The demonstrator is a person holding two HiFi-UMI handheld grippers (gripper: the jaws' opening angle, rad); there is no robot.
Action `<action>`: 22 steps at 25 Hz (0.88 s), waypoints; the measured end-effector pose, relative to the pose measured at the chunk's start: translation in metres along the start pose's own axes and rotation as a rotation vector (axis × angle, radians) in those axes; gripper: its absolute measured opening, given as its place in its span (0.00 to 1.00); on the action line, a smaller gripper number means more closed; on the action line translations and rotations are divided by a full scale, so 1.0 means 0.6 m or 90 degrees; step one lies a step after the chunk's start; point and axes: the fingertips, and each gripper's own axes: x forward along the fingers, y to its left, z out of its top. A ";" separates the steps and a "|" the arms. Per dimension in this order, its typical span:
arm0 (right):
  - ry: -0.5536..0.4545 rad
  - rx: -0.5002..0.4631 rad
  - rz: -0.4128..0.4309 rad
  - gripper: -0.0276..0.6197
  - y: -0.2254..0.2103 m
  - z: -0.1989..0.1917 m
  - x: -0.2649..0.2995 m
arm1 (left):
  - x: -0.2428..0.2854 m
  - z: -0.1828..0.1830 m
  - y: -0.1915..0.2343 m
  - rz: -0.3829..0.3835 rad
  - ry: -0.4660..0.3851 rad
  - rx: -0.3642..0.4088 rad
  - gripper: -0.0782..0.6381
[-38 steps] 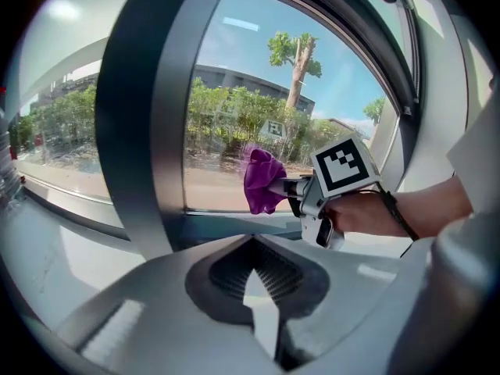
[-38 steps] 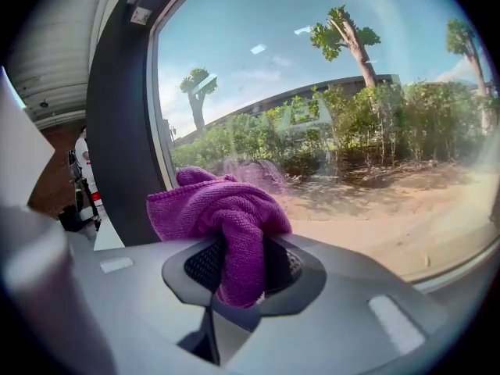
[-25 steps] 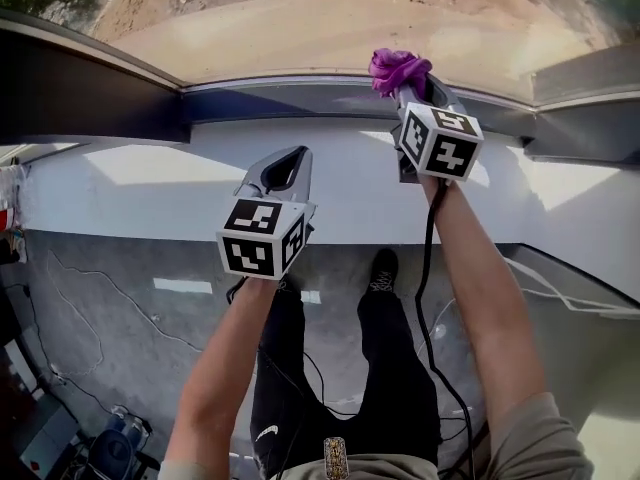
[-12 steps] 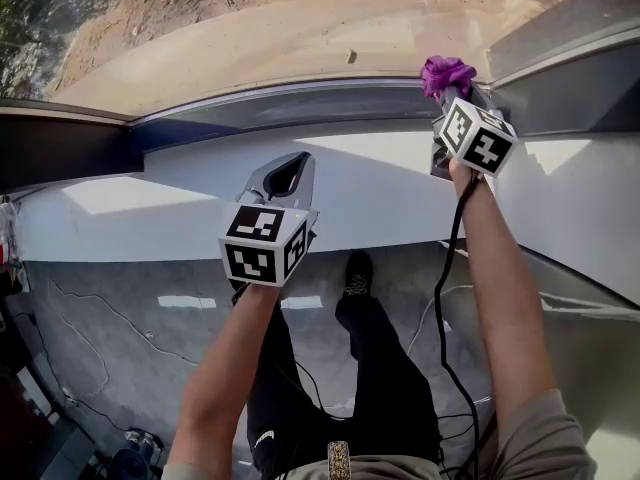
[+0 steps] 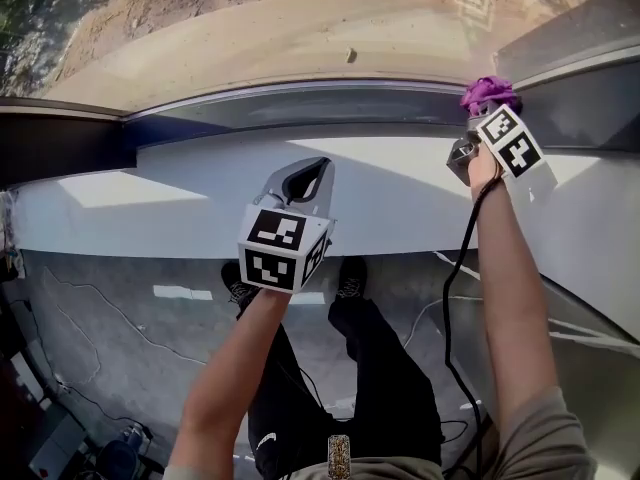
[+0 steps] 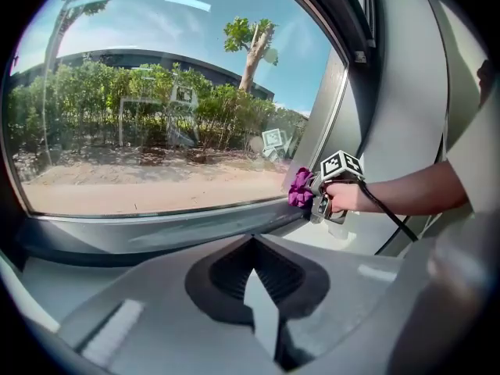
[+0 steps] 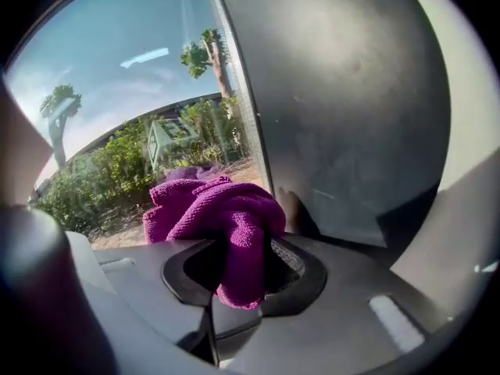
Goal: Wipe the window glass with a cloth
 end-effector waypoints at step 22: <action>0.127 -0.168 0.061 0.23 0.236 -0.178 -0.017 | -0.149 -0.102 0.194 0.074 -0.029 -0.104 0.11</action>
